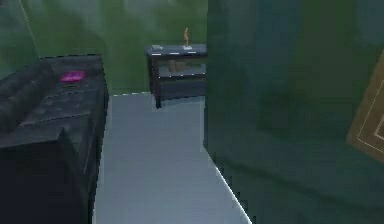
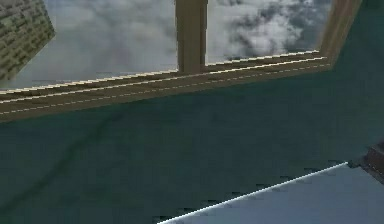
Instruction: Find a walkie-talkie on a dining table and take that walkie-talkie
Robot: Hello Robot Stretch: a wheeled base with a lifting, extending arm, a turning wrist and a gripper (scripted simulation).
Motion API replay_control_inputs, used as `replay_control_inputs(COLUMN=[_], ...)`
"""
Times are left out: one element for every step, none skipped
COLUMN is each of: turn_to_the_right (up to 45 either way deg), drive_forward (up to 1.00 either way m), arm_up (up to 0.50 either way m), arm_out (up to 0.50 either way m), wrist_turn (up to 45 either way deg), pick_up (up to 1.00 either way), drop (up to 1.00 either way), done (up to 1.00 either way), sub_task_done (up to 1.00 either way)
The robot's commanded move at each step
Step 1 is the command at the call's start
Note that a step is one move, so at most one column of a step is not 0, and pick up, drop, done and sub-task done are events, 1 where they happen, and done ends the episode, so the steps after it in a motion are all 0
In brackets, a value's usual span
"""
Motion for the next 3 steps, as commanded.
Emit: replay_control_inputs(turn_to_the_right=[0.0,-24.0,0.0], drive_forward=[1.00,0.00,1.00], arm_up=[0.00,0.00,0.00], arm_out=[0.00,0.00,0.00], wrist_turn=[0.0,0.0,0.0], pick_up=[0.00,0.00,0.00], drop=[0.00,0.00,0.00], done=[0.00,0.00,0.00], sub_task_done=[0.00,0.00,0.00])
